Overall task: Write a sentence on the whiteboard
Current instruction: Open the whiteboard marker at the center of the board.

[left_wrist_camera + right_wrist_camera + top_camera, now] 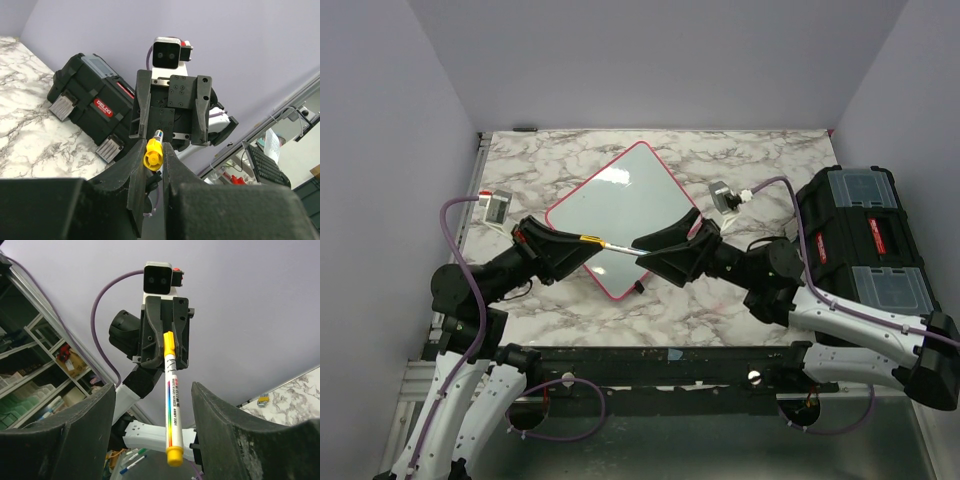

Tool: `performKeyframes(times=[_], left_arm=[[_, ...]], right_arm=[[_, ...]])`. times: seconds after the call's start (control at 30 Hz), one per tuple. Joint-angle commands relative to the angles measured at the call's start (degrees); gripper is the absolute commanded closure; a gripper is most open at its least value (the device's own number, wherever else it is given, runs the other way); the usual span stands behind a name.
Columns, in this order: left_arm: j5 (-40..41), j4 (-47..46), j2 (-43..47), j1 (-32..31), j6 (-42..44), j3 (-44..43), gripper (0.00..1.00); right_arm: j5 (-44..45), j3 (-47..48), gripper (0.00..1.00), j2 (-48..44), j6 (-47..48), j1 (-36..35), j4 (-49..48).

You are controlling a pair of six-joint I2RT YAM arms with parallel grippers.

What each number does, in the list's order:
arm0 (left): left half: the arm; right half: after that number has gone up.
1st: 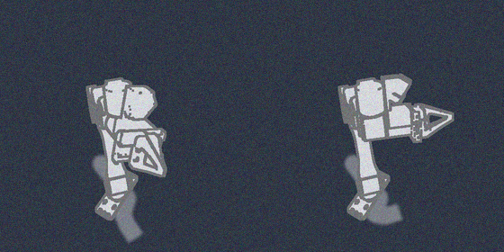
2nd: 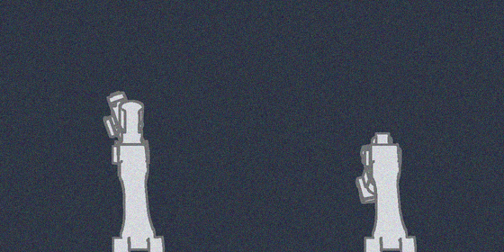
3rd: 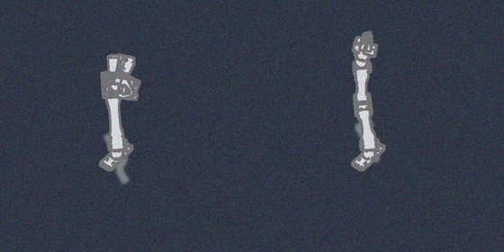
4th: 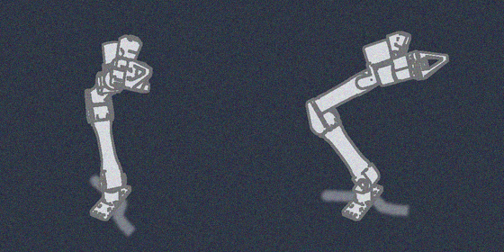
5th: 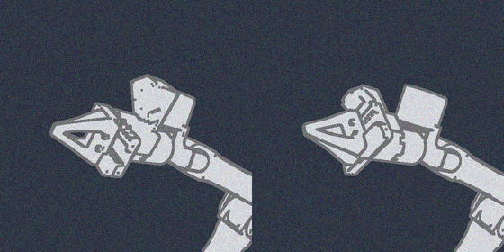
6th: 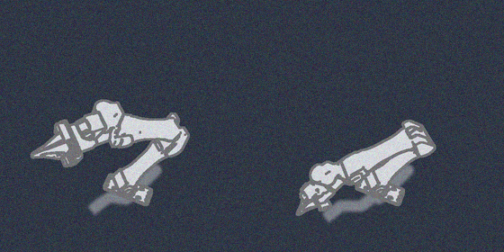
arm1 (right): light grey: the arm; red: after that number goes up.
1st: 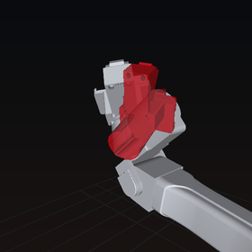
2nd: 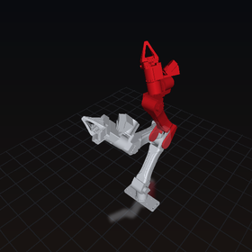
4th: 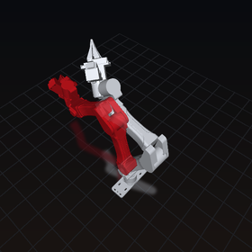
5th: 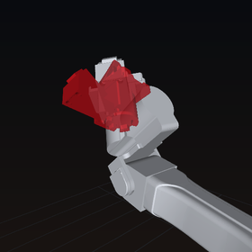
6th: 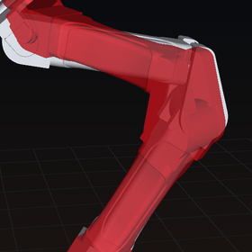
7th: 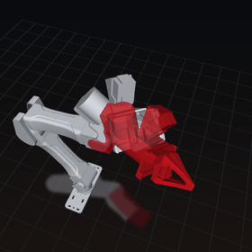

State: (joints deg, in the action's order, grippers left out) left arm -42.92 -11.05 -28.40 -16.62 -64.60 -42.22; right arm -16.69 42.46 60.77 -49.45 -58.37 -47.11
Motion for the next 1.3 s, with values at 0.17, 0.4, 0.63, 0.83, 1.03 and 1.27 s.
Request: performKeyframes(times=[0.17,0.4,0.63,0.83,1.03,1.27], left_arm=[[-1.28,-3.41,-0.85,0.01,-0.41,-0.45,1.0],[-2.02,1.47,-1.16,0.01,3.33,-2.28,1.0],[-2.32,4.71,-1.53,0.03,5.89,-3.64,1.0],[-2.34,5.67,-1.96,0.01,6.83,-4.85,1.0],[-2.25,4.59,-1.9,0.01,6.87,-4.56,1.0],[-0.39,5.08,-1.39,0.01,7.25,-4.98,1.0]], right_arm=[[-3.4,3.18,0.45,3.35,0.22,0.22,-1.01],[-4.25,5.48,0.51,4.43,1.6,0.19,2.0],[-4.65,7.07,0.58,5.12,3.15,0.18,5.28],[-5.23,8.11,0.61,5.58,3.99,0.18,6.7],[-5.37,8.35,0.65,6.4,3.84,0.23,6.77],[-5.57,8.69,0.65,6.82,3.91,0.19,6.77]])
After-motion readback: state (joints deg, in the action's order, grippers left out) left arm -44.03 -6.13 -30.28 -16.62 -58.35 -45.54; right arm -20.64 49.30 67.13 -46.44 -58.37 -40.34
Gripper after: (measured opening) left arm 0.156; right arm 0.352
